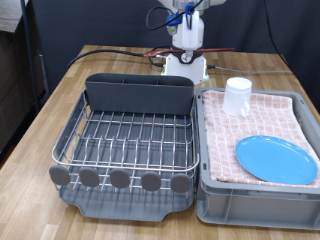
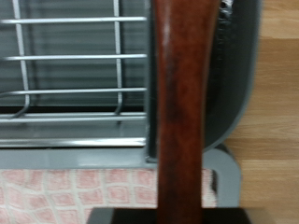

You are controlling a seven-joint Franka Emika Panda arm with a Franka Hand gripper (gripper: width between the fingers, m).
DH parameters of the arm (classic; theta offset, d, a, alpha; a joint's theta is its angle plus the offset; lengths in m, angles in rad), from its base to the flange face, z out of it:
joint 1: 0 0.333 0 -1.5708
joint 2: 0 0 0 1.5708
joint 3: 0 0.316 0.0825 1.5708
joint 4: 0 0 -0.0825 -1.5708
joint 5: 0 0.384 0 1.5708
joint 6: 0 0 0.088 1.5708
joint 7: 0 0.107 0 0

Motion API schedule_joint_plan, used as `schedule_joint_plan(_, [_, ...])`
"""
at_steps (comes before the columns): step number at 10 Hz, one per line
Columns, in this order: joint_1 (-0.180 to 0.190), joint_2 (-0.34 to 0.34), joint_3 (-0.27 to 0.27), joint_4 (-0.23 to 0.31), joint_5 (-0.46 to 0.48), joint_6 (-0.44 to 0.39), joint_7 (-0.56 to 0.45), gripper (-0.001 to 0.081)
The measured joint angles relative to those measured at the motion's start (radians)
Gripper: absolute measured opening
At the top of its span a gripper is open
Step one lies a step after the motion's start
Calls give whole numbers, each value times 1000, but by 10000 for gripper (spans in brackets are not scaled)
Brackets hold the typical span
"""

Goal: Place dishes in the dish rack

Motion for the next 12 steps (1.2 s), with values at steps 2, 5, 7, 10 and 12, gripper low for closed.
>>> schedule_joint_plan(2, [10,-24,-105,-25,77,-15,-130,78])
schedule_joint_plan(5, [35,-25,-224,-45,168,-15,-290,78])
schedule_joint_plan(7, [49,-21,-266,-51,203,-15,-350,78])
schedule_joint_plan(10, [83,5,-335,-50,268,-9,-445,78])
schedule_joint_plan(12, [103,51,-376,-46,306,12,-495,78])
